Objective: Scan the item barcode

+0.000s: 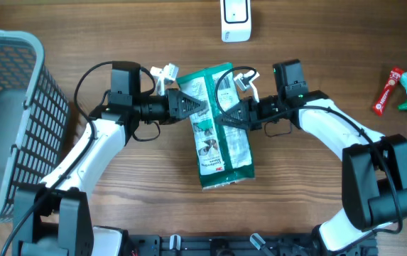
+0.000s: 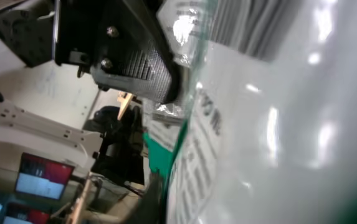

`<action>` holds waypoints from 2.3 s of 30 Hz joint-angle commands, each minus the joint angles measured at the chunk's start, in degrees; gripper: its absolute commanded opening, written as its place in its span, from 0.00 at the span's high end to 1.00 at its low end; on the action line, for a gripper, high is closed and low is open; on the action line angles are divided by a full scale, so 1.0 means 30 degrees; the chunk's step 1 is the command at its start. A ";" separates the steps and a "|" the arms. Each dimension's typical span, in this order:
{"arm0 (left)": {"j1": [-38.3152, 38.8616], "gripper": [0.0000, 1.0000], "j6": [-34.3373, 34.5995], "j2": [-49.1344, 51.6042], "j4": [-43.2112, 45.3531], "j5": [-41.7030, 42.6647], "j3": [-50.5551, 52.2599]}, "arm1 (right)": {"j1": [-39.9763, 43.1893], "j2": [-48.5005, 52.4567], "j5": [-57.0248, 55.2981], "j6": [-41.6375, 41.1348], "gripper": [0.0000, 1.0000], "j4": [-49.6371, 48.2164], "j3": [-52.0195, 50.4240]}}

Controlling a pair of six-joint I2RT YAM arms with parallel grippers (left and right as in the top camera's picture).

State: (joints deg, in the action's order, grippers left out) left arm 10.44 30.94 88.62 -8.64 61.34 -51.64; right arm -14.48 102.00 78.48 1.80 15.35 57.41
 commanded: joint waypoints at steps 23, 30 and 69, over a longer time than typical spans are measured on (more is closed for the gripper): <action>-0.1887 0.96 0.4000 0.0066 0.1610 0.1421 0.0000 | 0.0277 -0.0532 0.0736 0.0831 0.30 -0.0772 -0.0007; -0.0969 0.96 0.4000 0.0066 0.2273 0.1377 0.0000 | -0.0401 -0.0466 0.1027 0.0080 0.39 -0.1974 -0.0007; -0.2280 0.90 0.2237 0.0066 0.0386 0.0554 0.0000 | 0.0131 -0.1282 -0.0058 -0.3570 0.95 -0.5100 -0.0007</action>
State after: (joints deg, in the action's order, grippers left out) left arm 4.40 42.04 88.62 -6.83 63.33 -51.64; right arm -17.12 101.86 78.81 -10.04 -1.48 57.34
